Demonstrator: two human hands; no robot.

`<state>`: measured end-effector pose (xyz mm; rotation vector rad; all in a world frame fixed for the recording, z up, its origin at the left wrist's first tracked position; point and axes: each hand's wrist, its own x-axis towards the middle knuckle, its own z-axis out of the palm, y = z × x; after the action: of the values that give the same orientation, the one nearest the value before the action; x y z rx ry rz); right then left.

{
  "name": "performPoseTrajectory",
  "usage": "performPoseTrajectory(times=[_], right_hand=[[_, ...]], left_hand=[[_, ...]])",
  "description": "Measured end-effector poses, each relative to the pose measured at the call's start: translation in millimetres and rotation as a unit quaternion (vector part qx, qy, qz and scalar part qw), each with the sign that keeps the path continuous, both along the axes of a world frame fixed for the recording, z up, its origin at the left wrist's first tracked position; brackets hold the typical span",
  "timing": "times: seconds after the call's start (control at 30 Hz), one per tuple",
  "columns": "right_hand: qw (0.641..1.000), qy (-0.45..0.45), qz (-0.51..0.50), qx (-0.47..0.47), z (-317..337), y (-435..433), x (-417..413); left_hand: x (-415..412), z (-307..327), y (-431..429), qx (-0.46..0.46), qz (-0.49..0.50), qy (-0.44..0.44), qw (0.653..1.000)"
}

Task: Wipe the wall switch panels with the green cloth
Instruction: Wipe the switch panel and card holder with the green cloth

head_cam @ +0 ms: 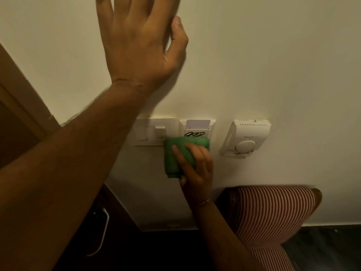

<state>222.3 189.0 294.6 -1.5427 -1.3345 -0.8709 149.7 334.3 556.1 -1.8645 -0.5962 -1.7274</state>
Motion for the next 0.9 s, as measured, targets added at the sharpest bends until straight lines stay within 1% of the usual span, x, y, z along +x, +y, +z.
performPoseTrajectory(times=[0.1,0.2,0.23,0.33,0.4,0.43,0.47,0.53,0.57,0.63,0.7,0.8,0.87,0.9], right_hand=[[0.993,0.102,-0.050,0.040,-1.1,-11.7,15.0],[0.990,0.123,-0.039,0.054,2.5,-7.3,8.0],[0.993,0.108,-0.029,0.046,3.7,-2.9,2.4],[1.000,0.026,-0.012,0.008,7.4,9.8,-7.8],[1.000,-0.015,-0.018,0.001,10.2,7.9,-2.2],[0.999,-0.016,-0.036,0.009,11.1,4.2,3.4],[0.998,0.005,-0.061,0.025,11.3,-0.4,9.5],[0.991,0.080,-0.091,0.061,12.5,-8.8,16.9],[0.987,0.112,-0.087,0.073,12.6,-10.0,16.5],[0.987,0.130,-0.065,0.075,12.6,-4.2,6.2],[0.994,0.093,-0.035,0.047,15.1,8.2,-9.0],[1.000,0.009,-0.002,-0.005,21.7,17.3,-14.1],[1.000,-0.019,-0.007,-0.002,20.7,11.4,-2.1],[1.000,-0.011,-0.020,0.008,18.6,5.8,4.6]], left_hand=[[-1.7,-0.8,1.1,0.004,-0.009,-0.001,1.000],[-1.2,-2.5,1.2,-0.003,-0.031,0.000,1.000],[-1.4,-3.0,1.1,-0.006,-0.034,0.000,0.999],[-1.3,-3.6,0.4,-0.010,-0.028,0.003,1.000],[-1.0,-3.9,-0.4,-0.018,-0.025,0.004,1.000],[-1.4,-4.0,-0.9,-0.023,-0.023,0.003,0.999],[-1.7,-4.1,-1.2,-0.026,-0.023,0.003,0.999],[-2.6,-4.0,-1.2,-0.024,-0.028,0.003,0.999],[-2.9,-3.7,-1.0,-0.019,-0.027,0.002,0.999],[-2.8,-3.5,-0.3,-0.009,-0.029,-0.002,1.000],[-2.6,-3.7,-0.2,-0.013,-0.032,0.002,0.999],[-2.6,-3.4,-0.1,-0.015,-0.022,0.008,1.000],[-1.7,-2.3,-0.9,-0.013,-0.013,0.002,1.000],[-1.5,-2.1,-0.5,-0.011,-0.013,0.001,1.000]])
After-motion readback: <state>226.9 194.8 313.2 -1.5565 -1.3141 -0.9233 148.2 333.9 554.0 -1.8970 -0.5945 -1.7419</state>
